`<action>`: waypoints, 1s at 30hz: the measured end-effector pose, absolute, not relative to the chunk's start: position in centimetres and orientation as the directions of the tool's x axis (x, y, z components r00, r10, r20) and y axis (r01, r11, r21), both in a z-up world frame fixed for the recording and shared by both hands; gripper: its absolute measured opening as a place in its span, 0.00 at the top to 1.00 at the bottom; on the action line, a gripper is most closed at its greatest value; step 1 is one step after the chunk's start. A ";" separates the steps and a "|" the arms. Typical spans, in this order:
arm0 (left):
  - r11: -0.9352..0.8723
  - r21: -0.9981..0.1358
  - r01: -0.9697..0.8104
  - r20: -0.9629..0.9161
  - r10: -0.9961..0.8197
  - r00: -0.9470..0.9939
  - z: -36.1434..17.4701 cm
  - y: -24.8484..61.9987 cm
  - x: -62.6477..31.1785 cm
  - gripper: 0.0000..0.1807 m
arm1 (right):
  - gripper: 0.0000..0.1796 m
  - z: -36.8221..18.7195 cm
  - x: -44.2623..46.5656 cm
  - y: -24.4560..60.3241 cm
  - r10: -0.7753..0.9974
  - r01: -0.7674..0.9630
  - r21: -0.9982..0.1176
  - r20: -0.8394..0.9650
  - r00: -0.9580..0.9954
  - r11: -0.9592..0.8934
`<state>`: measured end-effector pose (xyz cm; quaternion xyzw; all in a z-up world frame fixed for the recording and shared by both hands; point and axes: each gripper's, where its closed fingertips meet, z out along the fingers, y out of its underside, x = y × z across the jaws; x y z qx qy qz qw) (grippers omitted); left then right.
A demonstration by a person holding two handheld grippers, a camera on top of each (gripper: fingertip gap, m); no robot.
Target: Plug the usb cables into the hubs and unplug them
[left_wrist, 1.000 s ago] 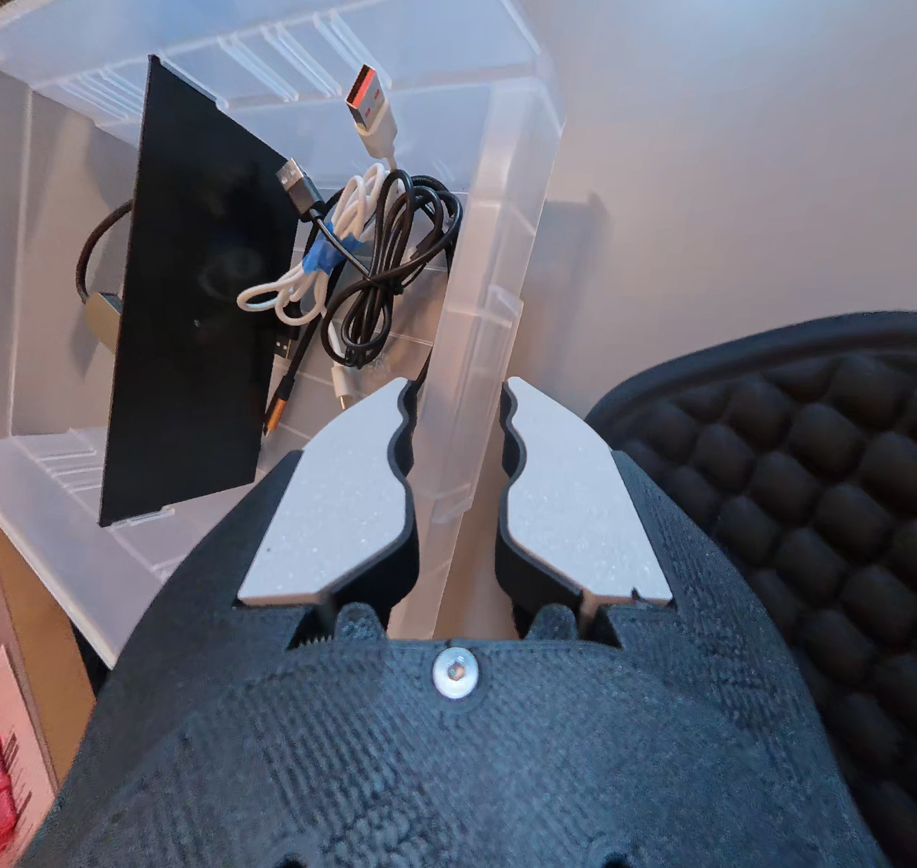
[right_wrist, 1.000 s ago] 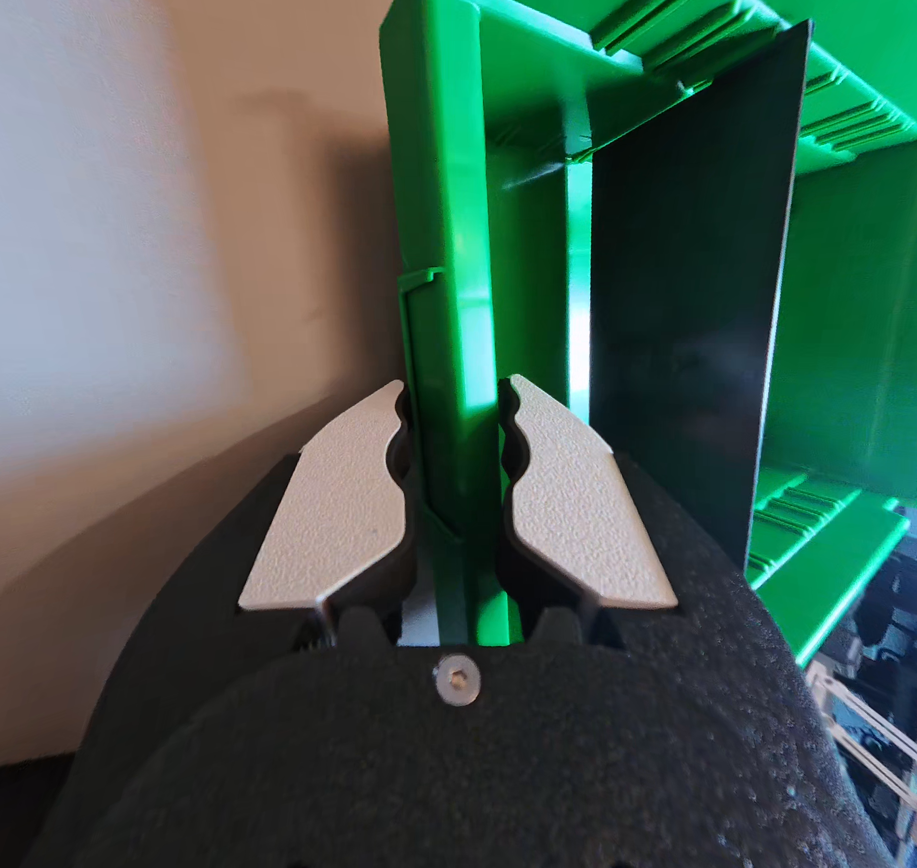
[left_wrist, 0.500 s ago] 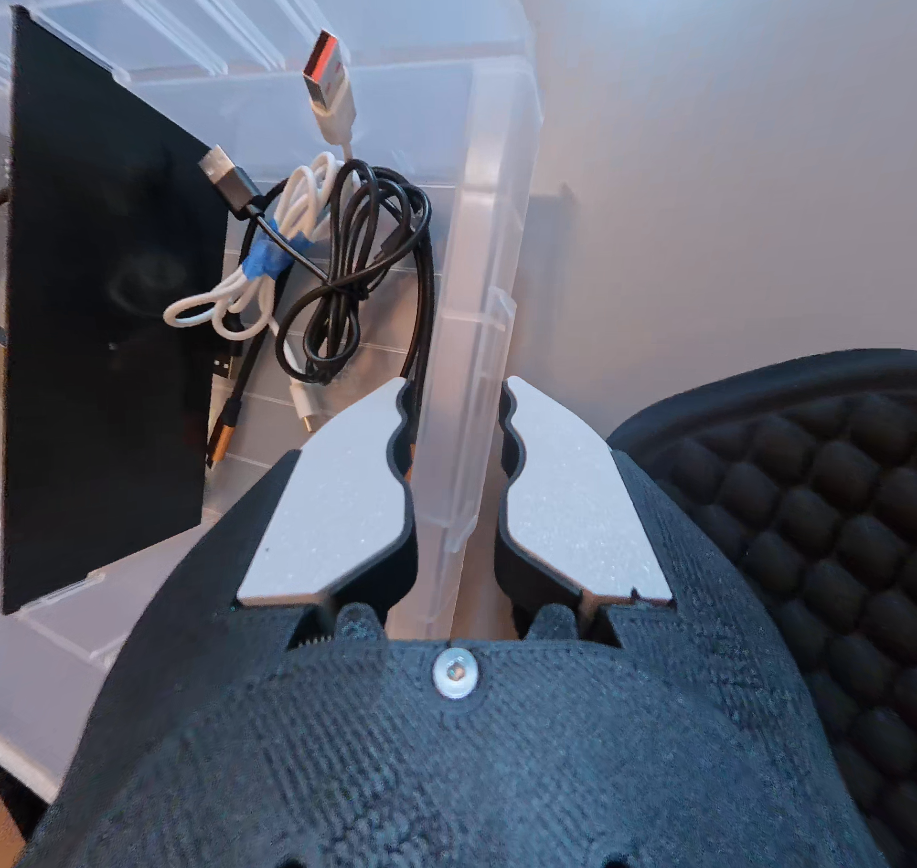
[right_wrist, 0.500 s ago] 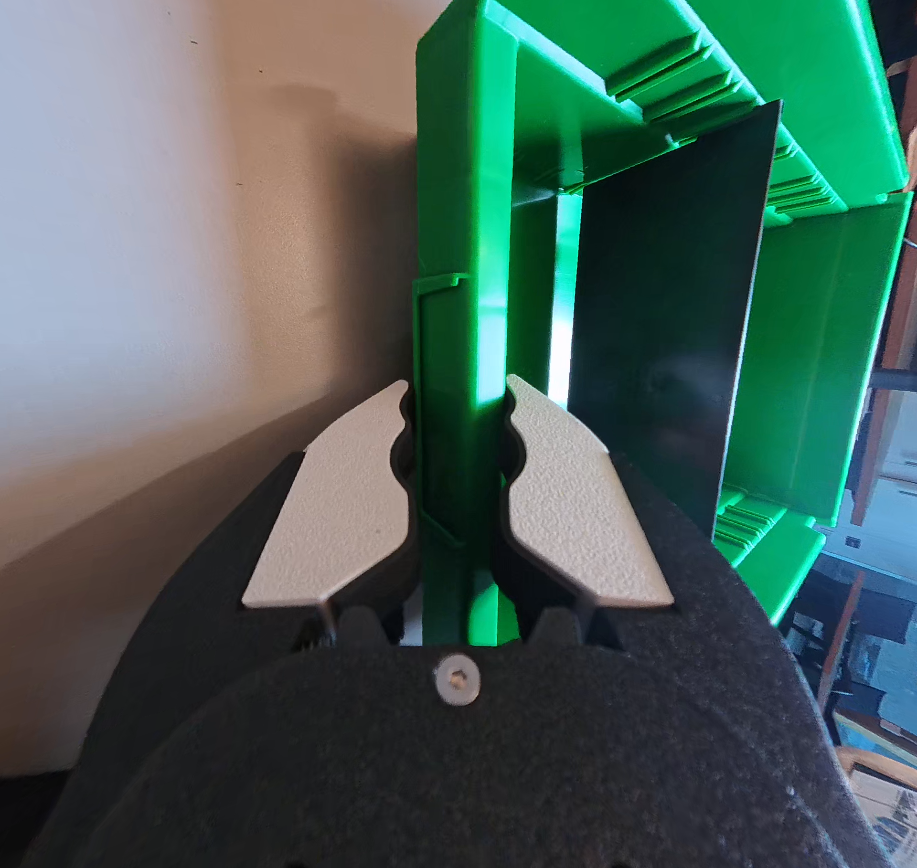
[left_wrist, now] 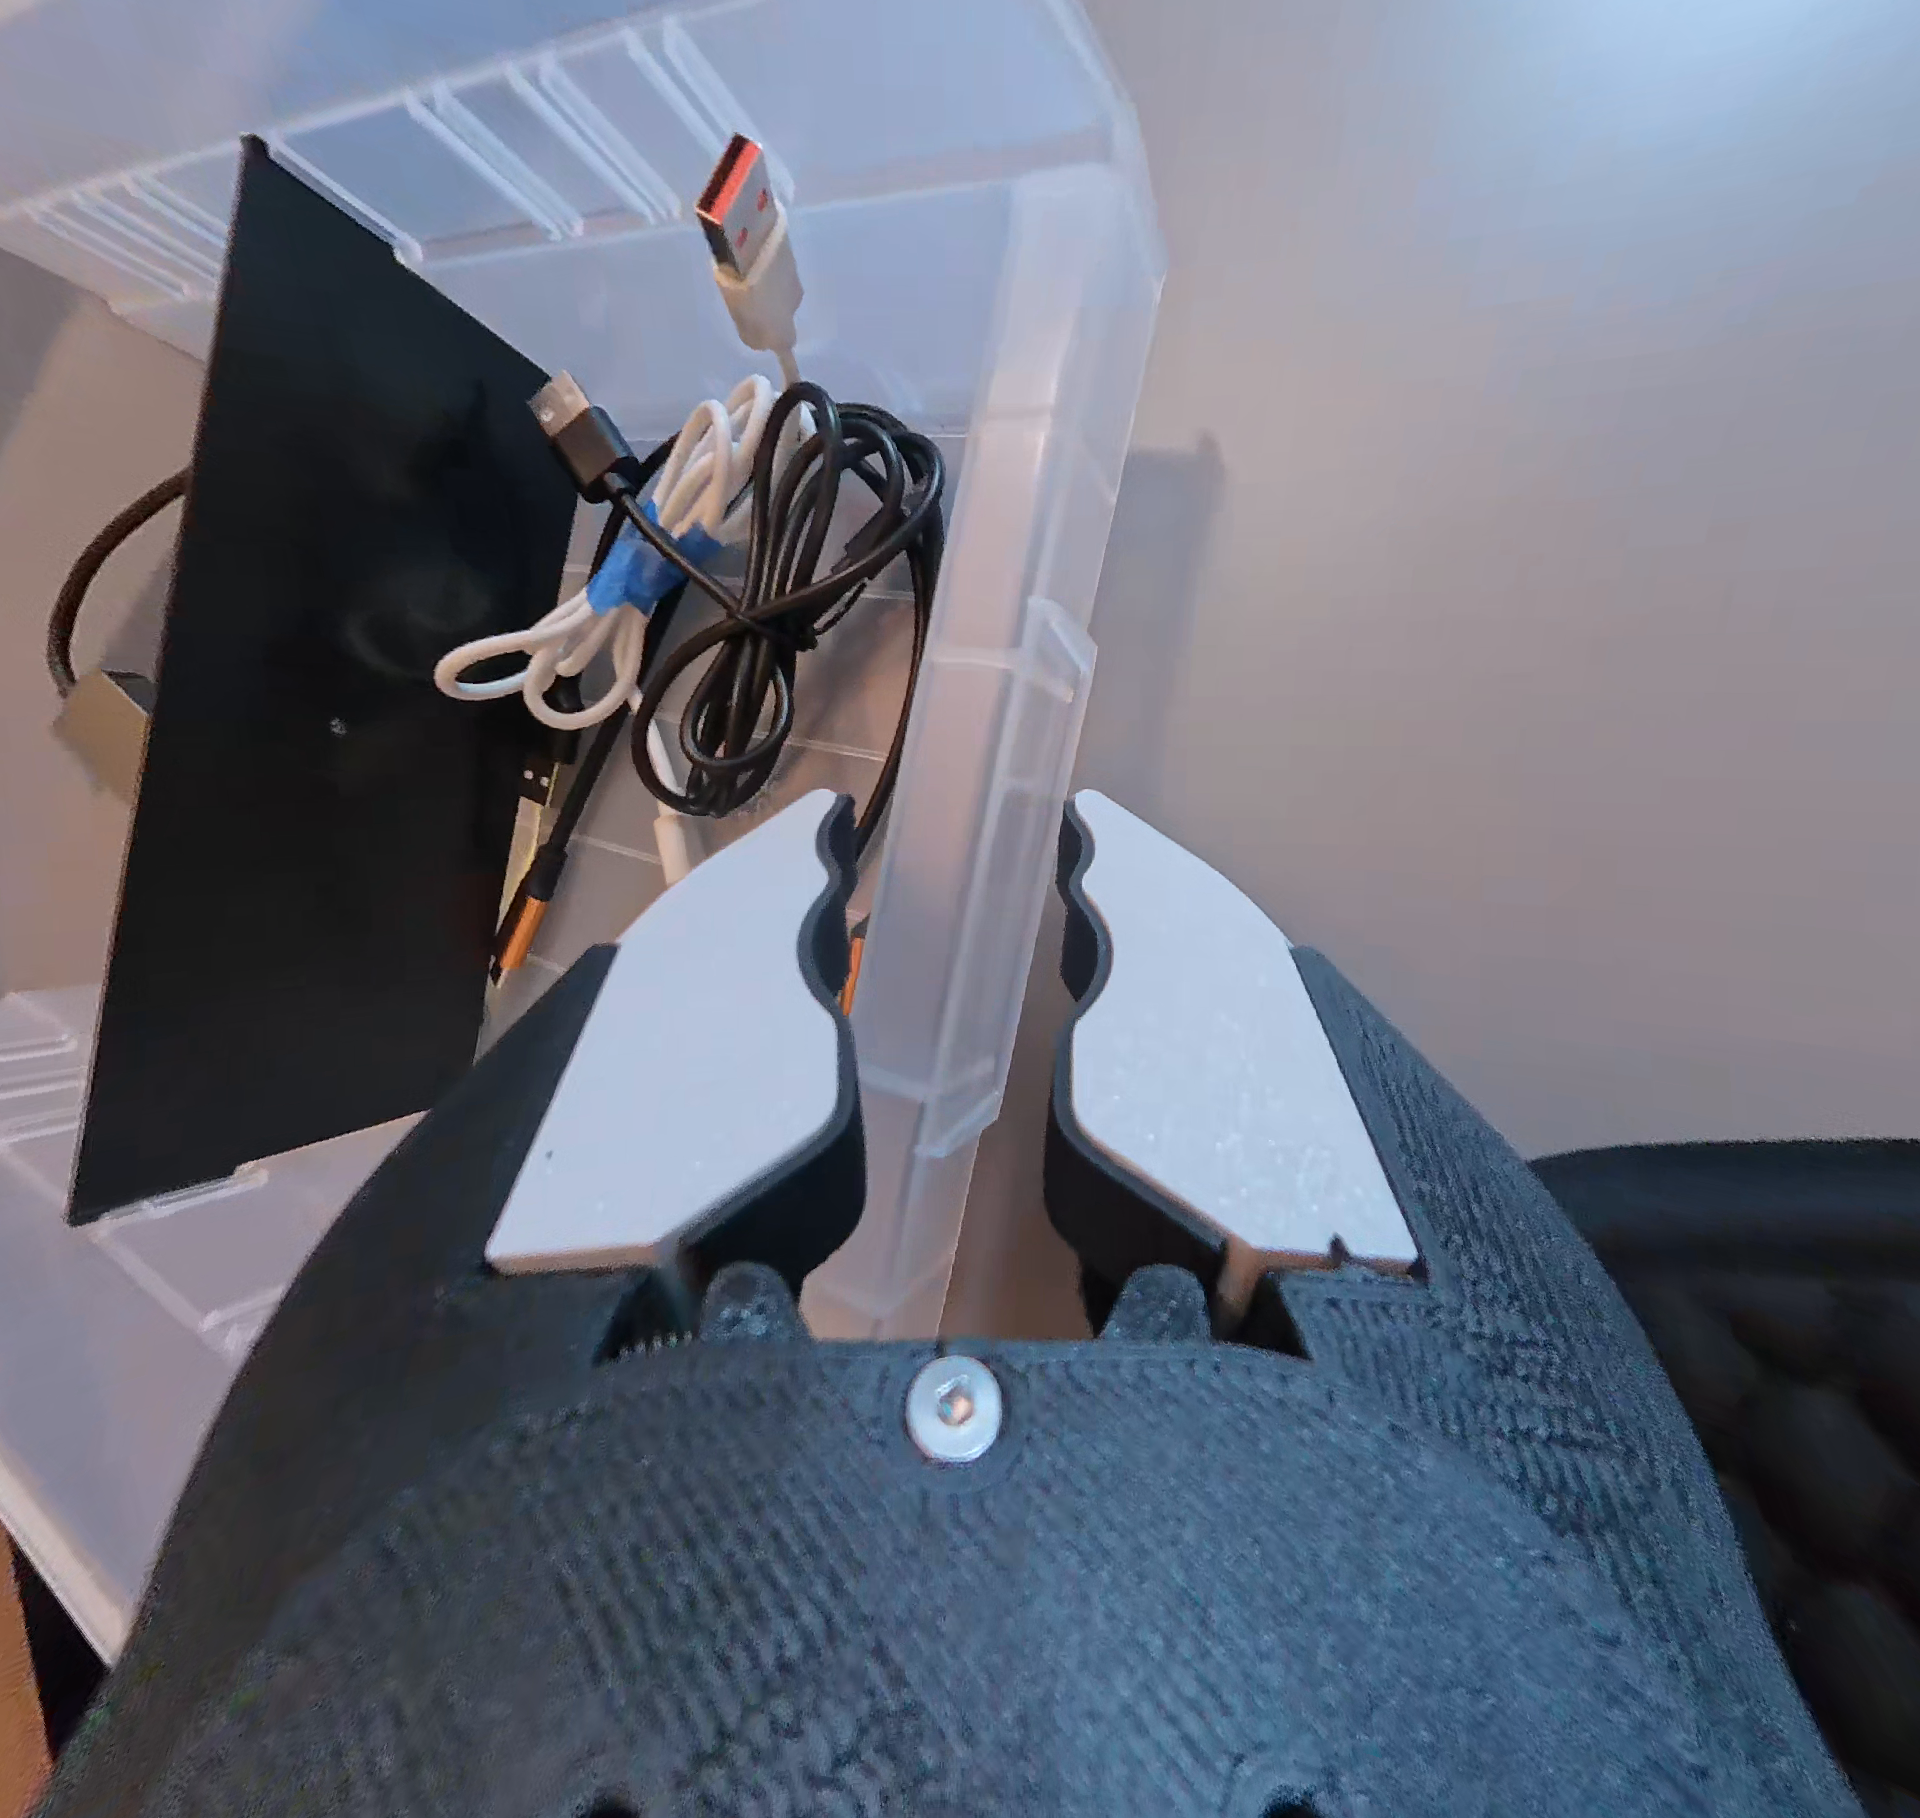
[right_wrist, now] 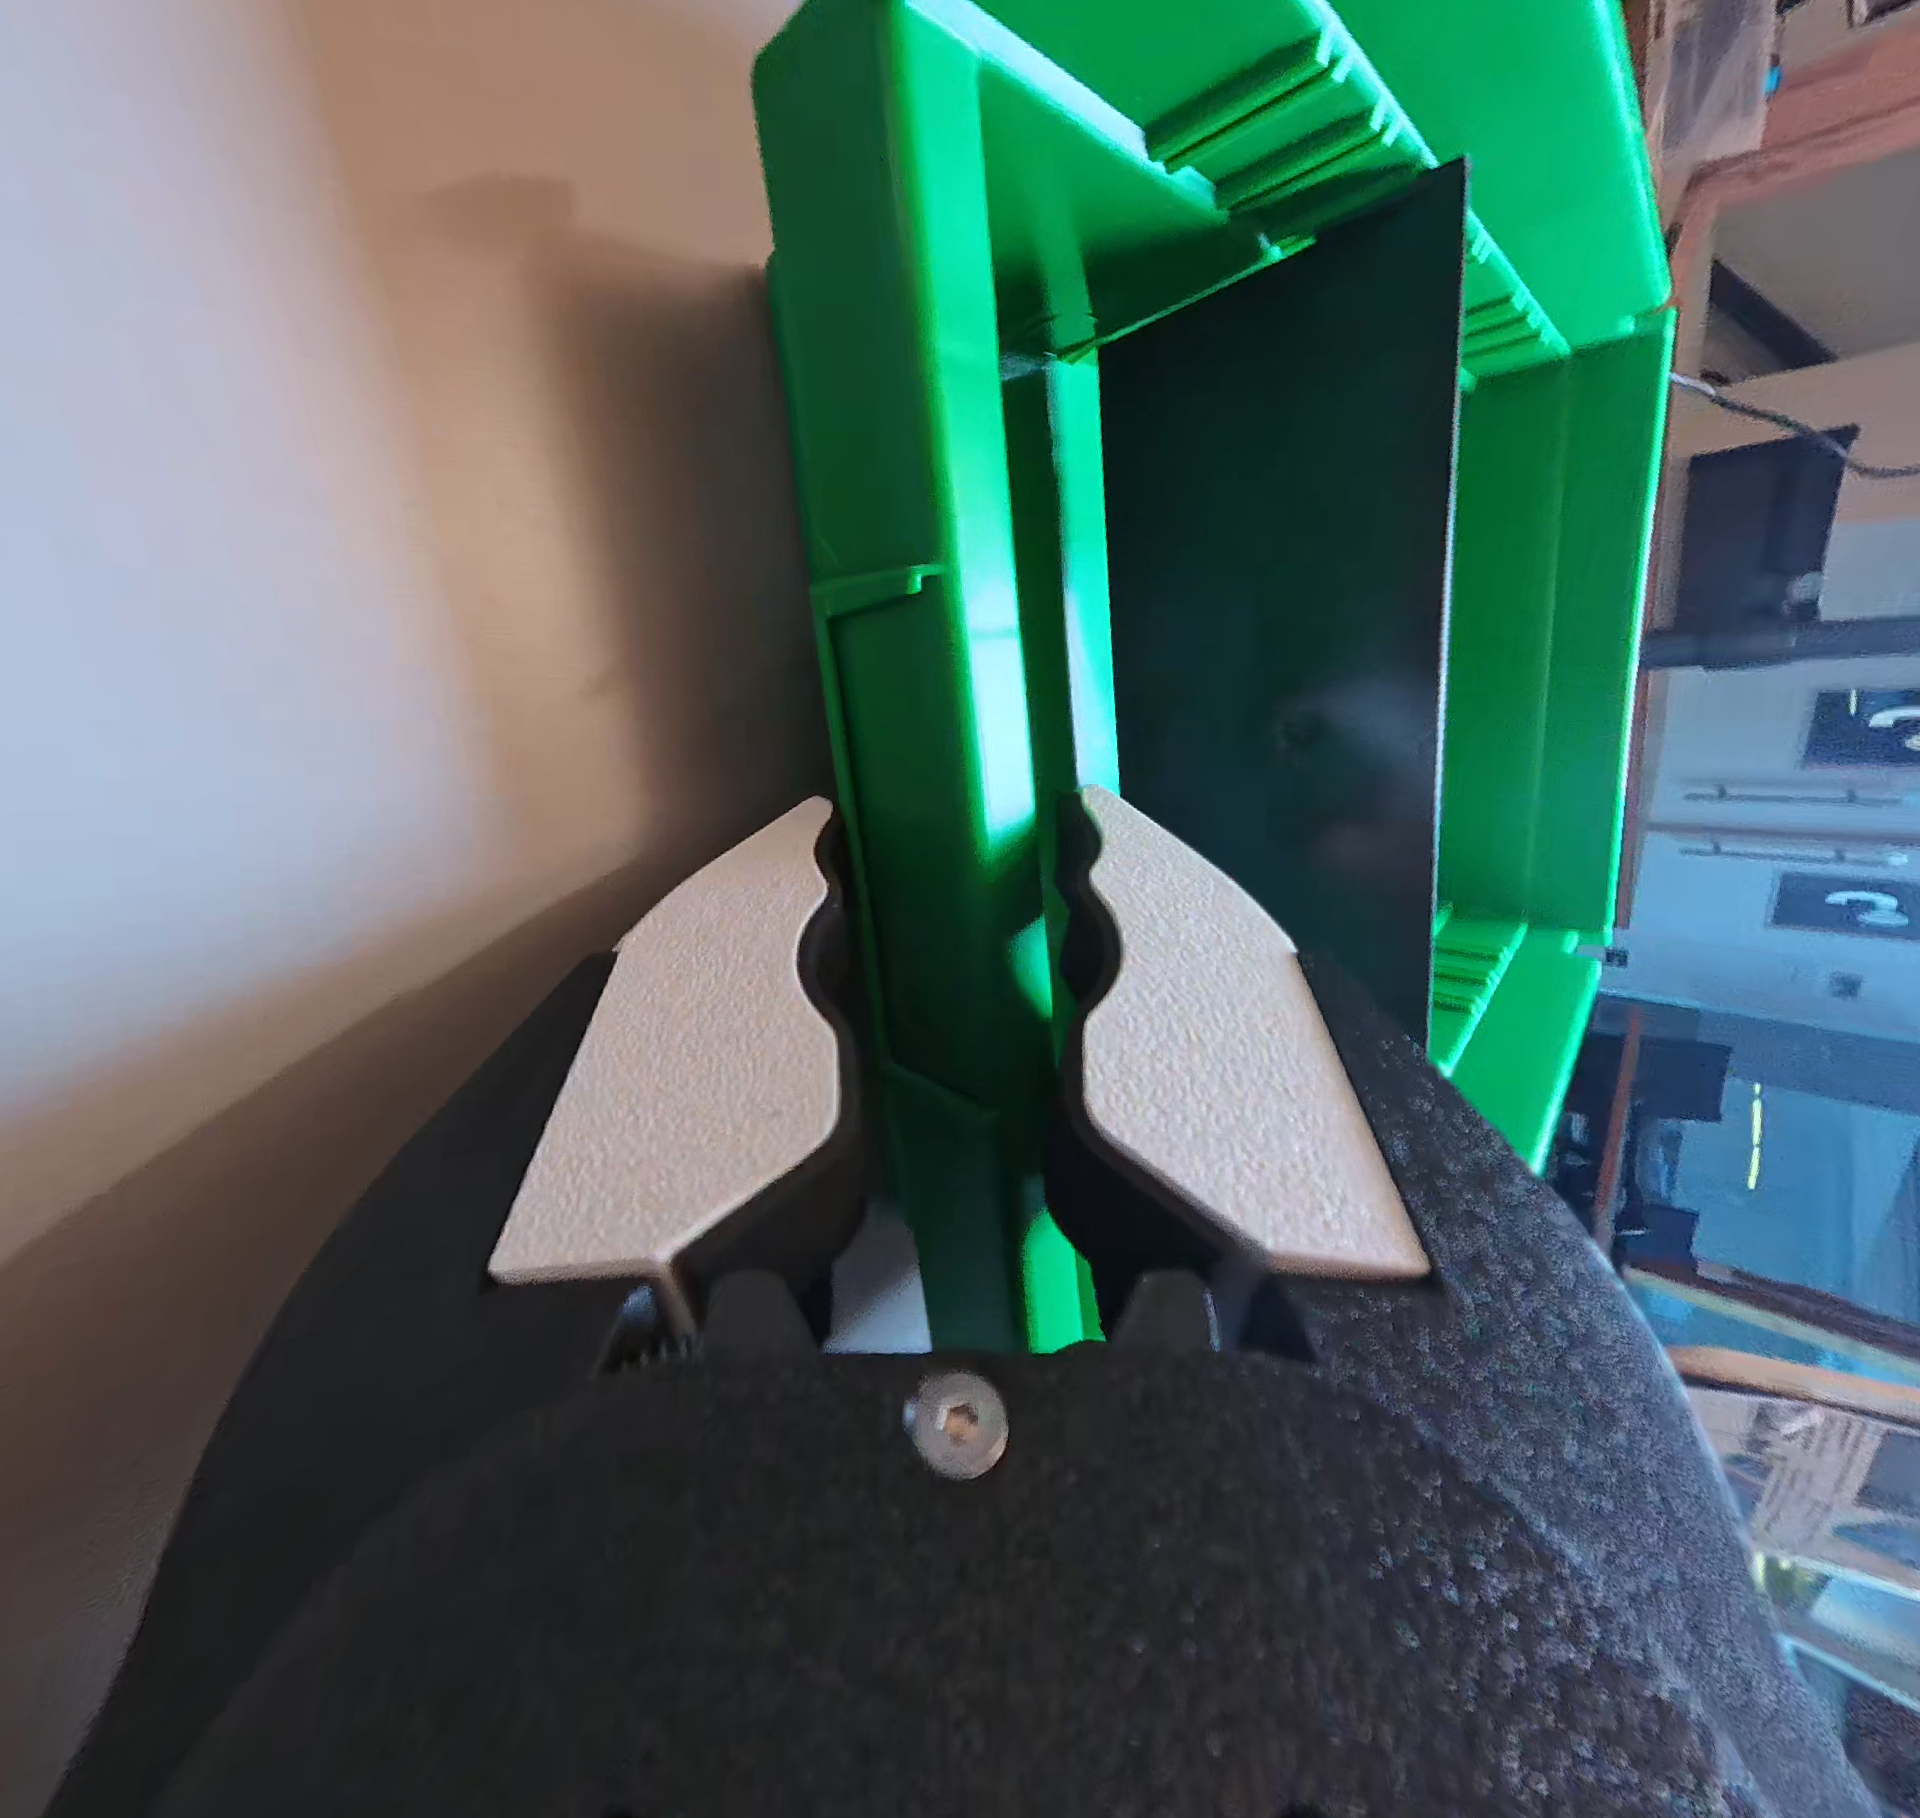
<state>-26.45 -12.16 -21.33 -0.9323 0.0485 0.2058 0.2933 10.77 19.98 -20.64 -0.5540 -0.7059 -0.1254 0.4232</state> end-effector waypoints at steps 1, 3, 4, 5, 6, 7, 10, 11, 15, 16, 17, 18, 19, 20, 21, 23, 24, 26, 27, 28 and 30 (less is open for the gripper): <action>-0.816 -0.540 -0.206 -0.416 0.046 0.908 -21.3 -12.1 -26.6 0.78 | 0.77 -20.6 10.9 20.4 0.682 0.887 -0.311 0.731 -0.005 0.341; -0.801 -0.566 -0.195 -0.425 0.080 0.902 -21.2 -11.8 -27.0 0.77 | 0.75 -20.5 11.0 20.8 0.702 0.881 -0.355 0.711 0.037 0.312; -0.791 -0.581 -0.192 -0.430 0.099 0.897 -21.1 -11.7 -27.2 0.77 | 0.74 -20.4 11.0 20.8 0.715 0.878 -0.373 0.697 0.052 0.300; -0.780 -0.597 -0.188 -0.433 0.116 0.894 -21.1 -11.5 -27.4 0.76 | 0.74 -20.4 11.1 20.7 0.725 0.873 -0.388 0.686 0.060 0.295; -0.769 -0.610 -0.189 -0.437 0.128 0.891 -21.0 -11.5 -27.6 0.75 | 0.75 -20.2 11.0 20.3 0.738 0.860 -0.416 0.671 0.071 0.295; -0.761 -0.619 -0.195 -0.444 0.134 0.886 -21.0 -11.5 -27.6 0.75 | 0.76 -19.6 10.8 19.7 0.755 0.837 -0.458 0.651 0.086 0.300; -0.736 -0.630 -0.249 -0.502 0.140 0.853 -20.6 -11.6 -27.7 0.74 | 0.77 -17.3 9.8 17.6 0.820 0.724 -0.620 0.557 0.134 0.302; -0.724 -0.634 -0.272 -0.523 0.142 0.840 -20.3 -11.7 -27.6 0.74 | 0.77 -16.3 9.3 16.6 0.846 0.662 -0.686 0.513 0.146 0.302; -0.665 -0.686 -0.295 -0.529 0.177 0.830 -19.0 -12.1 -27.2 0.72 | 0.77 -12.2 7.6 13.6 0.944 0.362 -0.909 0.282 0.171 0.206; -0.640 -0.711 -0.290 -0.516 0.196 0.834 -18.6 -12.1 -27.1 0.76 | 0.77 -11.4 7.4 13.1 0.959 0.293 -0.941 0.225 0.172 0.168; -0.600 -0.747 -0.288 -0.493 0.209 0.844 -17.9 -12.0 -26.8 0.82 | 0.77 -10.7 7.2 12.9 0.969 0.228 -0.965 0.173 0.178 0.131; -0.546 -0.791 -0.276 -0.457 0.228 0.859 -17.0 -11.9 -26.5 0.86 | 0.77 -10.1 7.1 12.7 0.974 0.174 -0.980 0.130 0.185 0.097; -0.491 -0.831 -0.260 -0.420 0.249 0.873 -16.0 -11.8 -26.3 0.86 | 0.77 -9.9 7.1 12.7 0.976 0.138 -0.988 0.101 0.192 0.075; -0.440 -0.862 -0.252 -0.392 0.265 0.881 -15.1 -11.8 -26.2 0.86 | 0.78 -9.8 7.1 12.8 0.974 0.120 -0.990 0.093 0.208 0.069; -0.389 -0.886 -0.254 -0.373 0.271 0.887 -14.2 -11.8 -25.9 0.86 | 0.79 -9.9 7.1 13.0 0.969 0.118 -0.990 0.101 0.227 0.076; -0.261 -0.930 -0.259 -0.329 0.278 0.902 -12.2 -11.8 -25.2 0.92 | 0.89 -9.8 7.1 13.1 0.962 0.107 -0.989 0.126 0.243 0.103; -0.196 -0.950 -0.244 -0.293 0.280 0.914 -11.3 -11.9 -24.9 0.95 | 0.97 -9.6 7.2 13.0 0.961 0.089 -0.990 0.131 0.242 0.112; -0.099 -0.976 -0.195 -0.215 0.283 0.934 -10.1 -12.1 -24.6 1.00 | 1.00 -9.3 7.2 12.6 0.964 0.065 -0.992 0.123 0.235 0.110; -0.067 -0.982 -0.178 -0.190 0.289 0.938 -9.7 -12.3 -24.6 1.00 | 1.00 -9.2 7.2 12.5 0.965 0.059 -0.993 0.117 0.234 0.106; -0.050 -0.984 -0.169 -0.176 0.300 0.937 -9.4 -12.5 -24.8 1.00 | 1.00 -9.2 7.2 12.3 0.966 0.058 -0.993 0.114 0.230 0.104; -0.028 -0.984 -0.175 -0.174 0.344 0.923 -8.9 -13.0 -25.5 1.00 | 1.00 -9.3 7.1 12.2 0.964 0.066 -0.992 0.124 0.235 0.112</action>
